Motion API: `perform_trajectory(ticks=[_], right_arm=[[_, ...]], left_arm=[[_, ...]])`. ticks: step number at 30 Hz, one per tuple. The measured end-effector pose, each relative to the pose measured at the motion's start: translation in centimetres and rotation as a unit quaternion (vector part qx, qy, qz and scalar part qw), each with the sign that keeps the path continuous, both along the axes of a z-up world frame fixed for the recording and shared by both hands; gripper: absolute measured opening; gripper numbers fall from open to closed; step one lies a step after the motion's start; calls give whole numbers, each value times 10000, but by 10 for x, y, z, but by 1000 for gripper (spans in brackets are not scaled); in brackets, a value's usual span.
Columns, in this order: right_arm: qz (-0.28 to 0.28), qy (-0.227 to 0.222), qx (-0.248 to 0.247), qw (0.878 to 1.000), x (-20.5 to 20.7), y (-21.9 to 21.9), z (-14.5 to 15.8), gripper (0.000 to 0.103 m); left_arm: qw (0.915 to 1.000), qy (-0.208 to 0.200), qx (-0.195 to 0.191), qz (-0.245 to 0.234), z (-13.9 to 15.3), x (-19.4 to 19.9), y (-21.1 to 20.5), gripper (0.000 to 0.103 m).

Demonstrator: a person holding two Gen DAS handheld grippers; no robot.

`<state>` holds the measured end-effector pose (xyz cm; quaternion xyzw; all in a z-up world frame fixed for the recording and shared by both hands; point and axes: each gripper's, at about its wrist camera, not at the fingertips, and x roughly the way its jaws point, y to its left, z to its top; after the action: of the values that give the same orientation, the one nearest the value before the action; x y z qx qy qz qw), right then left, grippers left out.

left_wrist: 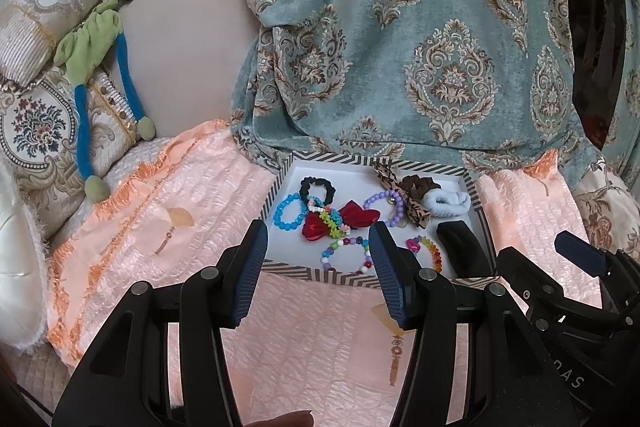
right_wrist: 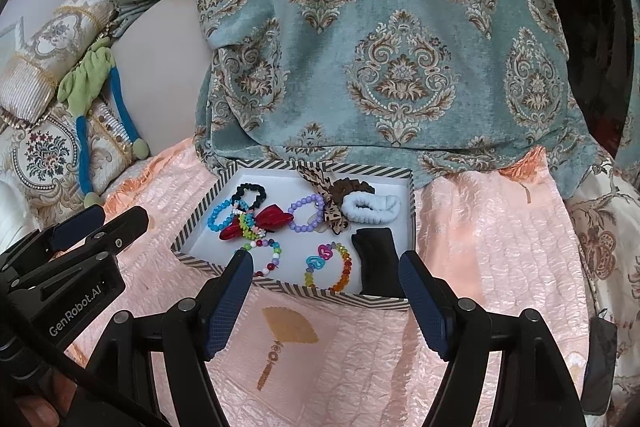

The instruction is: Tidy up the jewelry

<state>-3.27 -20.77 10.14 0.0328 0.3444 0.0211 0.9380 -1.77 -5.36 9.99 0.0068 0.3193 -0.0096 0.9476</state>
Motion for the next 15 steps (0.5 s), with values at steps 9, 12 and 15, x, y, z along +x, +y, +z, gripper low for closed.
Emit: perform_trajectory(ticks=[9, 12, 15], right_arm=[[0, 48, 12, 10000, 2, 1, -2, 73], [21, 59, 10, 10000, 2, 1, -2, 73], [25, 66, 12, 10000, 2, 2, -3, 73]], left_arm=[[10000, -10, 20, -4, 0, 0, 0, 53], [10000, -16, 32, 8, 0, 0, 0, 53], [10000, -11, 25, 14, 0, 2, 1, 53]])
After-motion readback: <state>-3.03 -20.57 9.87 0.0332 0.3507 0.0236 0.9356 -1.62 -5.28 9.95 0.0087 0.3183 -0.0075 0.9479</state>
